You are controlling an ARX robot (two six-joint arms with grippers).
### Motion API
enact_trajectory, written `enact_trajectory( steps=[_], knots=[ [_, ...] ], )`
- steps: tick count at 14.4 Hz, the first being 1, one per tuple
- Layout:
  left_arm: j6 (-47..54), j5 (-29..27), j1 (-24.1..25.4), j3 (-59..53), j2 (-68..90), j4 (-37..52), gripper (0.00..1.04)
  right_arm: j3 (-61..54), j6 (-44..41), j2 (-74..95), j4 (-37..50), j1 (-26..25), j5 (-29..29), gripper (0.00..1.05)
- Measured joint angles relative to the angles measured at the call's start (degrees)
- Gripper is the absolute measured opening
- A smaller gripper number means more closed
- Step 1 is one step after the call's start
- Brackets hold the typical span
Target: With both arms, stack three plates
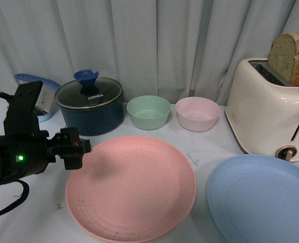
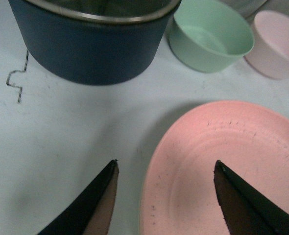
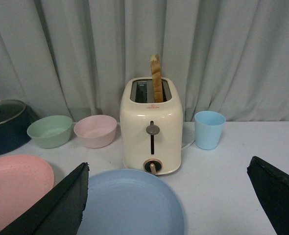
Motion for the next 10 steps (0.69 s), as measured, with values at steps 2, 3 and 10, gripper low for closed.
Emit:
enact_trajectory(
  steps=[2, 3, 10],
  knots=[
    [-0.6, 0.0, 0.7, -0.8, -2.6, 0.0, 0.68, 0.0, 0.0, 0.0, 0.0, 0.0, 0.0, 0.98],
    [-0.7, -0.1, 0.8, -1.0, -3.3, 0.0, 0.7, 0.0, 0.0, 0.0, 0.0, 0.0, 0.0, 0.98],
    [-1.9, -2.7, 4.2, -5.4, -19.2, -0.6, 0.99, 0.0, 0.0, 0.0, 0.0, 0.0, 0.0, 0.98]
  ],
)
